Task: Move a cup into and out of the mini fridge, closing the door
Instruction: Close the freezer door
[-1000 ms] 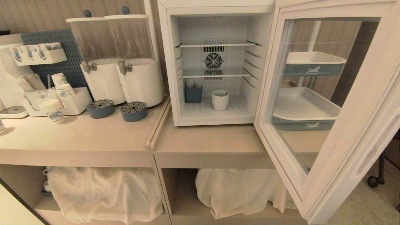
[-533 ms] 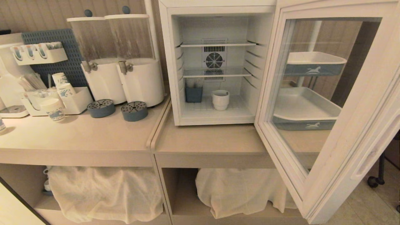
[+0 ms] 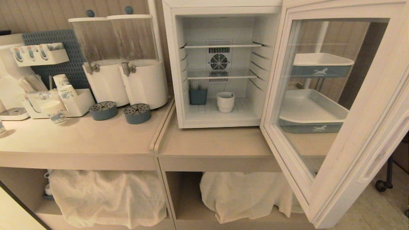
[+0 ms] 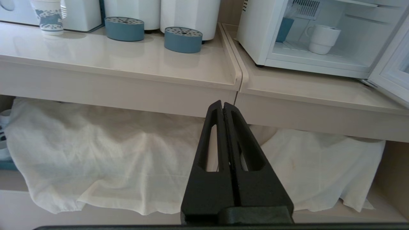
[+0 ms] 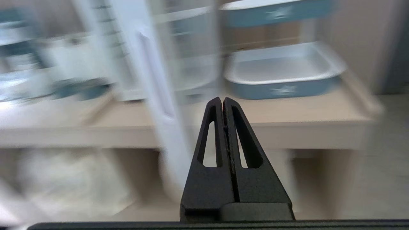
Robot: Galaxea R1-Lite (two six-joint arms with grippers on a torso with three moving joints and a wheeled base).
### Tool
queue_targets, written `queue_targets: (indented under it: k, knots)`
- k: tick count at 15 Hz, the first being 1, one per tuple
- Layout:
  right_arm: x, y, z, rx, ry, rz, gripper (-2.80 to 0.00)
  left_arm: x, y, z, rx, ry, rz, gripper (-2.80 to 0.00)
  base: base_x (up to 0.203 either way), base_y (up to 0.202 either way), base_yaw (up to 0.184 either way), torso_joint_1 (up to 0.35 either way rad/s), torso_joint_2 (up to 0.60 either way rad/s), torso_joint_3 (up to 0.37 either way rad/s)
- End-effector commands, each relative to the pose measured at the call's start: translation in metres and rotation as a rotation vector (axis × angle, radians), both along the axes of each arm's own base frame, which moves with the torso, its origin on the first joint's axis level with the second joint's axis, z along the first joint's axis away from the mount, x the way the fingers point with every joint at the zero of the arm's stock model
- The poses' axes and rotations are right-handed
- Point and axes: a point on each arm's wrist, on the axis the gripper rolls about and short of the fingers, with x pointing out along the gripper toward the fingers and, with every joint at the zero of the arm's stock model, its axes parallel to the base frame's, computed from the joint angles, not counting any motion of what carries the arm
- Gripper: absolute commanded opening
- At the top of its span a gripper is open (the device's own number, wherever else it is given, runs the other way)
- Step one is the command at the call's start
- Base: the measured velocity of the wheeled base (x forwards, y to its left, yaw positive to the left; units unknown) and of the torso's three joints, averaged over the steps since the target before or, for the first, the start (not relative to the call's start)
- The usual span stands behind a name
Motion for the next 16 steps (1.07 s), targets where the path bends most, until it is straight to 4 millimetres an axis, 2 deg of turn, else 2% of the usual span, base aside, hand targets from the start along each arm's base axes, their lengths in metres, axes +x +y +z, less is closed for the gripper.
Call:
queue_targets:
  k: [1, 3, 5, 8, 10, 13, 16]
  knots:
    - [0.027, -0.005, 0.025, -0.013, 0.096, 0.178, -2.80, 0.003, 0.000, -0.011, -0.001, 0.034, 0.000, -2.80, 0.000, 0.000, 0.000, 0.000, 0.00, 0.000]
    - [0.049, 0.000, 0.041, -0.050, 0.200, 0.311, -2.80, 0.003, 0.000, -0.011, -0.001, 0.034, 0.000, -2.80, 0.000, 0.000, 0.000, 0.000, 0.00, 0.000]
    - [0.057, 0.004, 0.052, -0.078, 0.231, 0.348, -2.80, 0.003, 0.000, -0.011, -0.001, 0.034, 0.000, -2.80, 0.000, 0.000, 0.000, 0.000, 0.00, 0.000]
    - [0.082, 0.022, 0.061, -0.037, 0.290, 0.306, -2.80, 0.003, 0.000, -0.011, -0.001, 0.034, 0.000, -2.80, 0.000, 0.000, 0.000, 0.000, 0.00, 0.000]
    - [0.099, 0.029, 0.069, 0.041, 0.281, 0.193, -2.80, 0.003, 0.000, -0.011, -0.001, 0.034, 0.000, -2.80, 0.000, 0.000, 0.000, 0.000, 0.00, 0.000]
    - [0.134, 0.038, 0.072, 0.109, 0.304, 0.067, -2.80, 0.003, 0.000, -0.011, -0.001, 0.034, 0.000, -2.80, 0.000, 0.000, 0.000, 0.000, 0.00, 0.000]
    - [0.159, 0.030, 0.056, 0.065, 0.380, 0.202, -2.80, 0.003, 0.000, -0.011, -0.001, 0.034, 0.000, -2.80, 0.000, 0.000, 0.000, 0.000, 0.00, 0.000]
